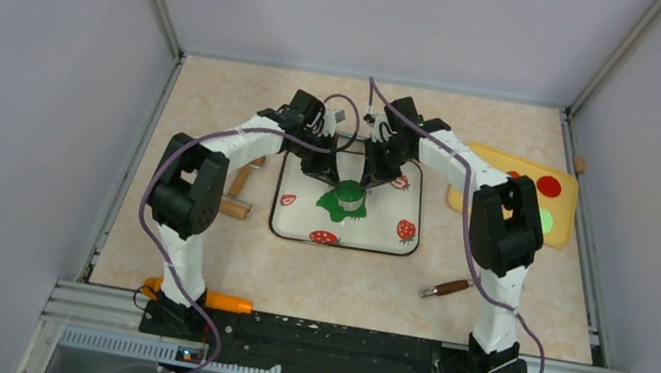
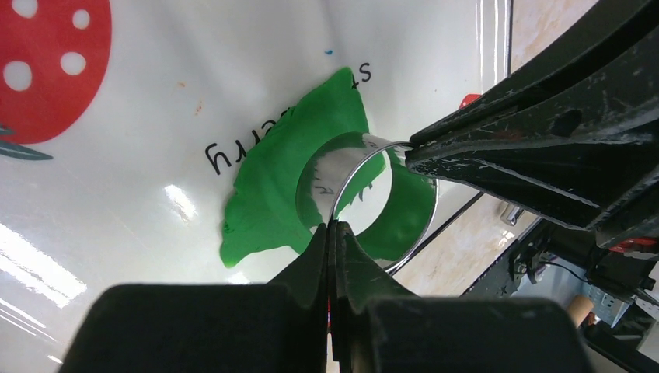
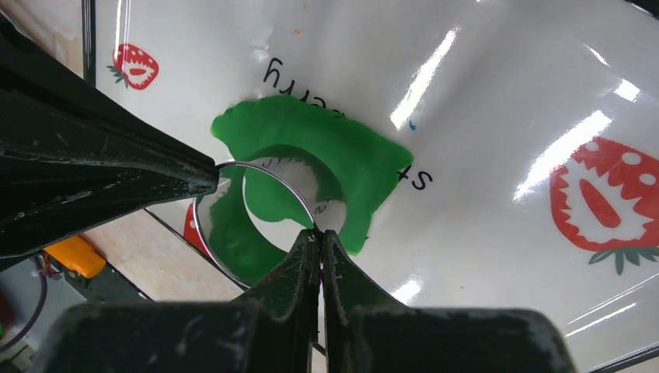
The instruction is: Roll out the dumpling wrappers from the dough
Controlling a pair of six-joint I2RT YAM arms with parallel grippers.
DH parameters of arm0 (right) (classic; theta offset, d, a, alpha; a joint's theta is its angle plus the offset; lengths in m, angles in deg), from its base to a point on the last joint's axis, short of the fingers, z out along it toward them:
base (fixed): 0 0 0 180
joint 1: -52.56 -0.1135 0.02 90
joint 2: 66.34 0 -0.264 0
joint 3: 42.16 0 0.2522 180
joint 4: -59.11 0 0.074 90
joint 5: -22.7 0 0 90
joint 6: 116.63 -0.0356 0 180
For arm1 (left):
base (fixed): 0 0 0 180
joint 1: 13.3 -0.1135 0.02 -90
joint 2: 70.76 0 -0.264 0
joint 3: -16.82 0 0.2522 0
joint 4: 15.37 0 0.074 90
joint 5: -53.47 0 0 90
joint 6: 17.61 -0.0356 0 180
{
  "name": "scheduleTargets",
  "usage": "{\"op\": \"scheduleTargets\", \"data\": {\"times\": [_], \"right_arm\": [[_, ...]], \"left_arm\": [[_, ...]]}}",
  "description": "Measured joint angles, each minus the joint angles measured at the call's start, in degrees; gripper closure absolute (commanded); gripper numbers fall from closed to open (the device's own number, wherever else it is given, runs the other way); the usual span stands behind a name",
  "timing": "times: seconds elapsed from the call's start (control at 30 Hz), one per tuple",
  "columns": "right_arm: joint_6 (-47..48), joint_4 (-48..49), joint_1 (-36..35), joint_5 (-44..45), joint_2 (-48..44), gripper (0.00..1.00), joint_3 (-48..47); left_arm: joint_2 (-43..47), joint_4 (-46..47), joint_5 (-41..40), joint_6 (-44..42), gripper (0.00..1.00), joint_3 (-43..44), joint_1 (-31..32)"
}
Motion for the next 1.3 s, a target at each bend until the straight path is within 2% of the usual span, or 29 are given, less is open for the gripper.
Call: {"op": "scheduleTargets", "data": {"times": [1.1,1.2,1.3], "right_arm": [[1.1,2.6,-0.7,-1.6,3.0,1.0,0.3],[1.4,2.6,-0.8,-1.7,3.0,1.0,0.3],[1.5,2.6,-0.8,-1.8,3.0,0.89,0.3]], "left_arm": [[-0.5,-0.5,-5.1,-2.6,1.0,-1.6,0.5],[-0.5,-0.6,-5.2,-2.9,0.89,-1.6,0.5],[-0.5,-0.7,-5.4,-3.5,0.77,-1.6,0.5]]}}
